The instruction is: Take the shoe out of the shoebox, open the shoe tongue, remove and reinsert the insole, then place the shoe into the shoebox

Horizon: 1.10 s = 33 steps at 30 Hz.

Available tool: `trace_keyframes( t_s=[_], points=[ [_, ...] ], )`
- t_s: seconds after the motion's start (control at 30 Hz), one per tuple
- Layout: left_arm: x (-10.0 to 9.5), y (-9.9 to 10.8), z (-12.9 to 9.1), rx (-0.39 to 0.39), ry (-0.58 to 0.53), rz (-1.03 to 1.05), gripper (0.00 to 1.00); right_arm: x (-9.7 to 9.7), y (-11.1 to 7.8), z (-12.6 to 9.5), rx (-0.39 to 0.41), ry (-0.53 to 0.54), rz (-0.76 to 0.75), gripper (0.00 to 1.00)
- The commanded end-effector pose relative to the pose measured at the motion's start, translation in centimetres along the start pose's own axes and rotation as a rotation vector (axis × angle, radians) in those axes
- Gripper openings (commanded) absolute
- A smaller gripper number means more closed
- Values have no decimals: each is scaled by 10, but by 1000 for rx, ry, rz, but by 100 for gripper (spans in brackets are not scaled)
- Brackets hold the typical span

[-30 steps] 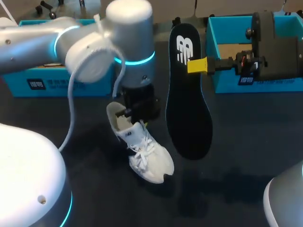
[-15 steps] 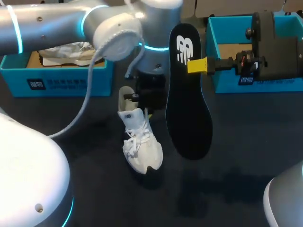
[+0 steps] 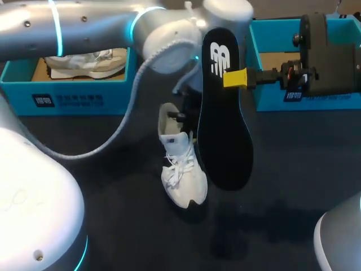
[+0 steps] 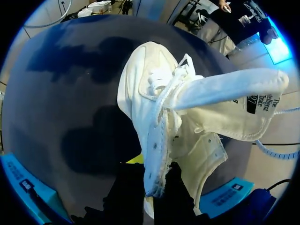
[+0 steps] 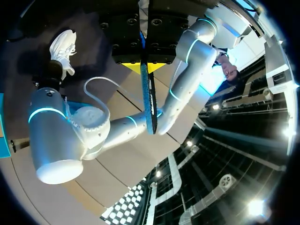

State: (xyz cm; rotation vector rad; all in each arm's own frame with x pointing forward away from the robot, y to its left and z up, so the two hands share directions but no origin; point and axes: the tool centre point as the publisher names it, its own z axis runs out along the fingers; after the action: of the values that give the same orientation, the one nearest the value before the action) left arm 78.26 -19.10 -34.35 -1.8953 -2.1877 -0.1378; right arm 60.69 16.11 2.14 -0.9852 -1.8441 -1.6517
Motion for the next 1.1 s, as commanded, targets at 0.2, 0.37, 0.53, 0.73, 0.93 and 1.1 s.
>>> trace_keyframes(
  t_s=[0.2, 0.37, 0.53, 0.73, 0.93, 1.1],
  points=[
    [-17, -6, 6, -17, 186, 51, 0, 0, 2, 3, 3, -1, 2, 0],
    [-21, -10, 16, -28, 222, 98, 0, 0, 2, 3, 3, -1, 2, 0],
    [-22, -13, 27, -37, 245, 114, 0, 0, 2, 3, 3, -1, 2, 0],
    [-22, -13, 41, -44, 245, 123, 0, 0, 2, 3, 3, -1, 2, 0],
    [-22, -17, 51, -47, 251, 150, 0, 0, 2, 3, 3, -1, 2, 0],
    [-21, -18, 54, -49, 256, 159, 27, 0, 2, 3, 3, -1, 2, 0]
  ],
)
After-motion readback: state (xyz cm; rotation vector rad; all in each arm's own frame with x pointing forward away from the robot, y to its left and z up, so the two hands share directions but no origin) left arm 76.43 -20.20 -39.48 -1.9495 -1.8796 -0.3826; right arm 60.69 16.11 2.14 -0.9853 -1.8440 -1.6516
